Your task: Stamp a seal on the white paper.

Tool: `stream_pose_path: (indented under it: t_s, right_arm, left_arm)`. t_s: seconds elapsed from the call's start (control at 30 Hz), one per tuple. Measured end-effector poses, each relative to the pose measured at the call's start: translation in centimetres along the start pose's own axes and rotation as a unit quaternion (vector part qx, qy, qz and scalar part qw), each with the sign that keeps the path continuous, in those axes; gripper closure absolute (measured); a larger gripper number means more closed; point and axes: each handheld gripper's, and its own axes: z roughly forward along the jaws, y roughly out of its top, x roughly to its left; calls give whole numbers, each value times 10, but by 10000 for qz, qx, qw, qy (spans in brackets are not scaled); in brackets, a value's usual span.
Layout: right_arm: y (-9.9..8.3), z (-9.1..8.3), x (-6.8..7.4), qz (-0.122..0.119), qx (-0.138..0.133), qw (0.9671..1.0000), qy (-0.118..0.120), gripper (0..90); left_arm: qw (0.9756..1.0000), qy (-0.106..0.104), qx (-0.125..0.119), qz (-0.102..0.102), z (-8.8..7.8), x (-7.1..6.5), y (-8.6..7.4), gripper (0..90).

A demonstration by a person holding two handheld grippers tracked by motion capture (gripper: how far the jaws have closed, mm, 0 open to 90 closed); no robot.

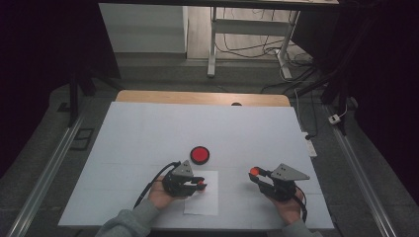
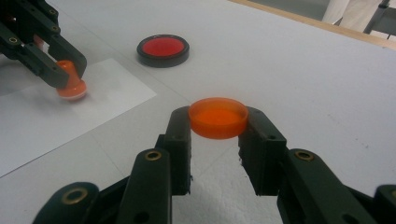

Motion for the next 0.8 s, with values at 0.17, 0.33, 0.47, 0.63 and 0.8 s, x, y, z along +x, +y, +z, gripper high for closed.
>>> stream_pose_path:
  t_s: [0.17, 0.33, 0.47, 0.63, 0.8]
  right_arm:
    - [0, 0, 0, -9, 22, 10000, 16, 646]
    - [0, 0, 0, -12, 21, 10000, 19, 647]
    - [0, 0, 0, -3, 23, 10000, 19, 646]
    - [0, 0, 0, -14, 17, 10000, 20, 646]
    - [0, 0, 0, -6, 4, 10000, 6, 646]
  left_arm:
    - [10000, 9, 8, -5, 1, -1, -1, 720]
    - [10000, 25, 18, 5, 1, -2, -2, 721]
    - [10000, 34, 25, 10, 1, -2, -2, 721]
    - [10000, 46, 43, 22, 2, -2, -2, 721]
    - [9999, 89, 65, 97, 2, -4, -3, 722]
